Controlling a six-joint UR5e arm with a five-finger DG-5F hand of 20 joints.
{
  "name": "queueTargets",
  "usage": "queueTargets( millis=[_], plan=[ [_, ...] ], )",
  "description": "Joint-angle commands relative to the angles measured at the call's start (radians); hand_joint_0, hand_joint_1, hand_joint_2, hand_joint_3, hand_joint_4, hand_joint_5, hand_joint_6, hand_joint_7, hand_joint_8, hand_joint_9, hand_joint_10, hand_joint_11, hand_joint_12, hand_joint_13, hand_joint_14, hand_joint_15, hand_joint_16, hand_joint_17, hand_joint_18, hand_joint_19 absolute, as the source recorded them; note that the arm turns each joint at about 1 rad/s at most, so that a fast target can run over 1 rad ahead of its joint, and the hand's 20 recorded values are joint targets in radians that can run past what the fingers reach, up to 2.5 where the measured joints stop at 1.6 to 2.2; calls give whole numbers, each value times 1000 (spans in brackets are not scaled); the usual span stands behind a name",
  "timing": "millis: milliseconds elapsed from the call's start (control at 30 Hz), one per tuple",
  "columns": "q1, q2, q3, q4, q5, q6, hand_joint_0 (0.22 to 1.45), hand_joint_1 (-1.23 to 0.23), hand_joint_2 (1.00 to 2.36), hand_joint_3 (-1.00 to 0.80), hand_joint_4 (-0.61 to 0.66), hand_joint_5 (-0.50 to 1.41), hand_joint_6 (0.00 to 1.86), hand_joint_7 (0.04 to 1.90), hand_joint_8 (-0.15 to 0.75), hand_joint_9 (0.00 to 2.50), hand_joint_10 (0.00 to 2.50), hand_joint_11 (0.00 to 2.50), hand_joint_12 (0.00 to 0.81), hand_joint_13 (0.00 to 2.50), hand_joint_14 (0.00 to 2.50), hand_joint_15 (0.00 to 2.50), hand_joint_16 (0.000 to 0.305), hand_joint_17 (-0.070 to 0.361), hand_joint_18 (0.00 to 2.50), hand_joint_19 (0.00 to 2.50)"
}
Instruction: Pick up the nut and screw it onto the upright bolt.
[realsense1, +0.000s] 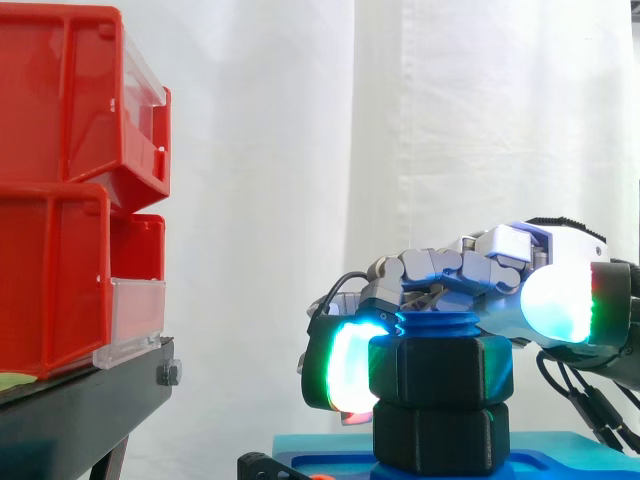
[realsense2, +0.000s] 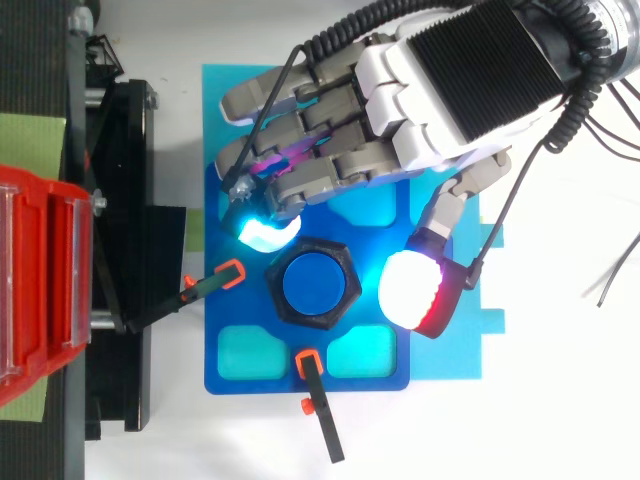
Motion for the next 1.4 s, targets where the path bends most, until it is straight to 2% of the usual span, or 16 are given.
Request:
queueTargets(
  millis=[0, 100, 200, 500, 733, 767, 833, 867, 933, 1000, 1067, 1167, 1200, 1267, 1333, 1367],
  plan=[
    [0, 0, 0, 2, 0, 6, 489, -129, 1000, -500, 246, -77, 504, 983, 243, 803, 0, 0, 256, 599, 0, 0, 29, 66, 286, 0],
    [-2, 2, 6, 1, -2, 13, 488, -129, 1000, -500, 249, -83, 504, 956, 242, 802, 0, 0, 258, 598, 0, 0, 29, 66, 286, 0],
    [-7, 2, 41, -7, -26, 16, 485, -128, 1000, -500, 223, -89, 504, 893, 240, 800, 0, 0, 258, 596, 0, 0, 30, 67, 288, 0],
    [-13, 42, 51, -42, -48, -10, 483, -130, 1000, -500, 202, -101, 503, 828, 236, 786, 0, 0, 258, 583, 0, 0, 31, 69, 279, 0],
    [-25, 102, 49, -140, -44, -33, 482, -137, 1000, -500, 198, -107, 503, 812, 232, 771, 0, 0, 260, 573, 0, 0, 31, 70, 269, 0],
    [-27, 111, 48, -160, -44, -40, 482, -139, 1000, -500, 198, -108, 503, 812, 232, 768, 0, 0, 261, 570, 0, 0, 31, 70, 269, 0],
    [-28, 146, 45, -268, -41, -120, 482, -142, 1000, -500, 194, -109, 503, 806, 230, 766, 0, 0, 262, 569, 0, 0, 31, 70, 267, 0],
    [-30, 154, 45, -289, -38, -143, 481, -142, 1000, -500, 194, -109, 503, 811, 232, 765, 0, 0, 262, 569, 0, 0, 31, 70, 266, 0],
    [-31, 189, 43, -413, -21, -286, 481, -147, 1000, -500, 196, -109, 503, 809, 231, 765, 0, 0, 262, 566, 0, 0, 31, 70, 267, 0],
    [-33, 204, 41, -498, -2, -364, 481, -151, 1000, -500, 194, -109, 503, 808, 232, 764, 0, 0, 262, 565, 0, 0, 31, 71, 266, 0],
    [-33, 224, 41, -591, 21, -428, 482, -157, 1000, -500, 202, -111, 503, 811, 233, 761, 0, 0, 261, 566, 0, 0, 31, 70, 266, 0],
    [-31, 247, 41, -683, 41, -476, 483, -164, 1000, -500, 202, -112, 503, 812, 232, 756, 0, 0, 262, 563, 0, 0, 31, 70, 263, 0],
    [-28, 264, 41, -742, 61, -513, 482, -166, 1000, -500, 202, -112, 503, 811, 234, 755, 0, 0, 264, 562, 0, 0, 31, 70, 263, 0],
    [-25, 281, 37, -768, 71, -530, 483, -174, 1000, -500, 199, -112, 503, 812, 230, 755, 0, 0, 263, 559, 0, 0, 31, 70, 263, 0],
    [-20, 329, -1, -784, 87, -547, 484, -180, 1000, -500, 204, -112, 503, 813, 231, 752, 0, 0, 263, 556, 0, 0, 31, 70, 263, 0],
    [-17, 359, -40, -771, 106, -547, 485, -184, 1000, -500, 205, -113, 503, 812, 230, 751, 0, 0, 264, 557, 0, 0, 31, 70, 263, 0]
  ],
)
